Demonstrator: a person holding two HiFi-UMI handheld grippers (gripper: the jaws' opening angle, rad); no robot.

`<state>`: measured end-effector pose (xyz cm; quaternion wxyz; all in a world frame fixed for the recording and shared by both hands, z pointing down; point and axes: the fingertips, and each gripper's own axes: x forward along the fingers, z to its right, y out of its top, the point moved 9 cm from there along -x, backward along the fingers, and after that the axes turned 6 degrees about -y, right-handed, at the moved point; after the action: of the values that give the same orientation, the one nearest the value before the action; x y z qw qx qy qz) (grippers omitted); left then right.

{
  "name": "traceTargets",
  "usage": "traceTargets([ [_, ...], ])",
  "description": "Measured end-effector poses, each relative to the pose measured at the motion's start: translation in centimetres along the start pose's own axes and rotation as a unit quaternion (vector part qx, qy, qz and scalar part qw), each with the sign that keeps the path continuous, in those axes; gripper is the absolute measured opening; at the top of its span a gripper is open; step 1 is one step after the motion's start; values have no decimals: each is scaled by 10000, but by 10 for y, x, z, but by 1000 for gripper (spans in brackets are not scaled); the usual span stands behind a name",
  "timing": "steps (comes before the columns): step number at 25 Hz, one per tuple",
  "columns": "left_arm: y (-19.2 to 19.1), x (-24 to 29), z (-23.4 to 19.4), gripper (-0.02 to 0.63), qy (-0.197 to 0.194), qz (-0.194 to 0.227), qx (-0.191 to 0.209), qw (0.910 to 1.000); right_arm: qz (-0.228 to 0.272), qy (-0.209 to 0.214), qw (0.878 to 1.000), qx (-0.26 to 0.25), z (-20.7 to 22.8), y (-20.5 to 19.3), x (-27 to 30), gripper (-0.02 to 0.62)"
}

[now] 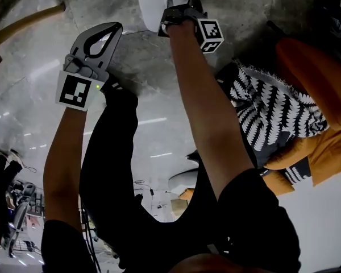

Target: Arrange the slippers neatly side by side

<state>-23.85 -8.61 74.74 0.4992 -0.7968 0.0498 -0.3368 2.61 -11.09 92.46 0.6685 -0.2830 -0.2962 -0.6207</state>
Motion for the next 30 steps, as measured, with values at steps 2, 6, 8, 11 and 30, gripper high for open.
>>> traceTargets([
  [2,-8,-4,-3,15,7,-62,-27,10000,87,39,10000,7,3,-3,6,34],
  [6,-16,-6,-3,15,22,-124,-75,9999,126,100,9999,-15,2,-7,14,34],
  [8,-17,-6,-2,15,9,-139,-105,9998,104,86,9999,-27,1,-9,16,34],
  [11,-13,-5,-2,15,27,-123,-148,9998,75,55,9999,-79,-1,-13,16,34],
  [30,20,-17,12,15,353,-153,-445,9983,-1045,-407,9864,-1204,-15,39,-49,99],
])
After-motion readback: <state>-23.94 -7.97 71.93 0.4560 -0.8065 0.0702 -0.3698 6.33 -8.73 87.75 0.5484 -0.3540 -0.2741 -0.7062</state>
